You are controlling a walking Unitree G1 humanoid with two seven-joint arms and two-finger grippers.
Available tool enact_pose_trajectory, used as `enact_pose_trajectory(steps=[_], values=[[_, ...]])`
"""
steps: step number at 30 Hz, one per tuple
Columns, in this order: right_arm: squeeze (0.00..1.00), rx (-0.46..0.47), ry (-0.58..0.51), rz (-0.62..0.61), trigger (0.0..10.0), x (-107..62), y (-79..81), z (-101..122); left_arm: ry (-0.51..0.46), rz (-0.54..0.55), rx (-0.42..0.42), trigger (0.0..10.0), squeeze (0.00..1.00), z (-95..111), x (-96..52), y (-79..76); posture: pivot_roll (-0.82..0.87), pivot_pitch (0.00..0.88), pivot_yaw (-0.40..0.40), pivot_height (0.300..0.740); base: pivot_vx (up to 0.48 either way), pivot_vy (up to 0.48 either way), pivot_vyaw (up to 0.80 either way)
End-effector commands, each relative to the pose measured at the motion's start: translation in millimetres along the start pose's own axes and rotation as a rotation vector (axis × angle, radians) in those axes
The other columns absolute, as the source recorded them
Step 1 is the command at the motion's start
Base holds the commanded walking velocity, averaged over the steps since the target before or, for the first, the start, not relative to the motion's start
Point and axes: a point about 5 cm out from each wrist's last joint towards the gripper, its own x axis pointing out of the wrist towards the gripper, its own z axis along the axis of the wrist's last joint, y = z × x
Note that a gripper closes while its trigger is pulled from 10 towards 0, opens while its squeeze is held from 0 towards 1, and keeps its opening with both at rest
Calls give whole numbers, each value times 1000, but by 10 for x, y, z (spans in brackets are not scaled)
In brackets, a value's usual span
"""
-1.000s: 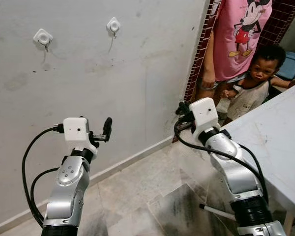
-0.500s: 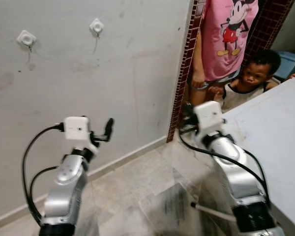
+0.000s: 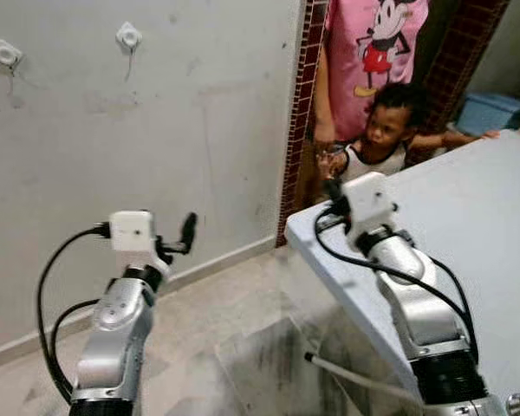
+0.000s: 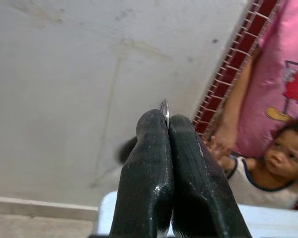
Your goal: Hang keys on a hook
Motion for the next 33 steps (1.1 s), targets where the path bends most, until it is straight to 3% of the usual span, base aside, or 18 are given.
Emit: enact_pose_trajectory(steps=[1, 17, 26, 33], values=[[0, -5, -21, 4, 10000, 8, 2, 57, -14, 0, 9, 10000, 0, 37, 13, 9, 15, 0, -4, 740, 0, 0, 531], [0, -10, -25, 7, 10000, 19, -19, 66, -17, 1, 0, 10000, 0, 25, 26, -19, 9, 0, -11, 740, 0, 0, 744], [0, 3, -57, 20, 10000, 8, -13, 111, -25, 36, 40, 10000, 0, 10, -7, 4, 3, 0, -11, 740, 0, 0, 0], [0, -13, -68, 41, 10000, 7, 20, 131, -29, 49, 35, 10000, 0, -4, -27, 5, 6, 0, -17, 740, 0, 0, 776]])
